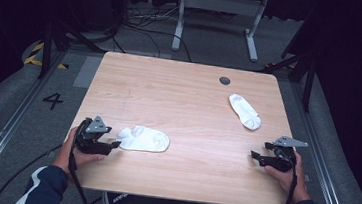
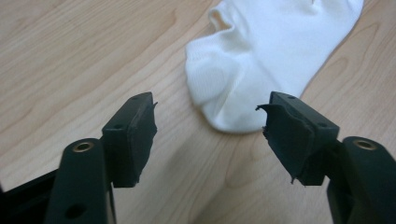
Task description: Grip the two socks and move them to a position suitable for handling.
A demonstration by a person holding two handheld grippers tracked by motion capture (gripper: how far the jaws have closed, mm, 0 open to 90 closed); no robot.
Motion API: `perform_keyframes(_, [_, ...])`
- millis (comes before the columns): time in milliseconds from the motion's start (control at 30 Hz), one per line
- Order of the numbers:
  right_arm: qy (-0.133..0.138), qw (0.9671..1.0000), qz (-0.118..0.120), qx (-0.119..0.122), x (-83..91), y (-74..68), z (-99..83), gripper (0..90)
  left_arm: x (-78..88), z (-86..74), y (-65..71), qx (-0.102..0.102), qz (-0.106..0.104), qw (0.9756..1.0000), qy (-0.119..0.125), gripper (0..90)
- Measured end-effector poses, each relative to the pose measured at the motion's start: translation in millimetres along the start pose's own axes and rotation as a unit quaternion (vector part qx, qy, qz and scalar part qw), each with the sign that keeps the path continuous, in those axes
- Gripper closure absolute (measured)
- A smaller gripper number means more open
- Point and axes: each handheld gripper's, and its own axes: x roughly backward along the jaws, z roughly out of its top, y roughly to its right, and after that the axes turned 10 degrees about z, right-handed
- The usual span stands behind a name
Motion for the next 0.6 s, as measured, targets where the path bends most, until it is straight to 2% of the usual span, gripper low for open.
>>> perform_keyframes(67, [0.0,1.0,0.0,0.0,0.0,-0.1,0.0,25.6,-3.8,6.3,1.1,-0.017,-0.006,0.9998,0.004,39.9])
perform_keyframes(167, [0.0,1.0,0.0,0.0,0.0,-0.1,0.0,25.5,-9.6,13.9,4.2,-0.025,-0.022,0.9994,0.003,44.0])
perform_keyframes(300, [0.0,1.0,0.0,0.0,0.0,-0.1,0.0,25.5,-17.9,18.7,7.1,-0.039,-0.024,0.9989,-0.005,45.5])
perform_keyframes(433, [0.0,1.0,0.0,0.0,0.0,-0.1,0.0,25.6,-23.6,19.5,7.7,-0.039,-0.026,0.9988,-0.015,45.1])
perform_keyframes(533, [0.0,1.0,0.0,0.0,0.0,-0.2,0.0,25.5,-27.1,18.1,7.5,-0.031,-0.037,0.9985,-0.025,44.1])
perform_keyframes(600, [0.0,1.0,0.001,0.001,0.0,-0.2,0.0,25.6,-27.6,16.6,8.0,-0.023,-0.054,0.9978,-0.029,42.5])
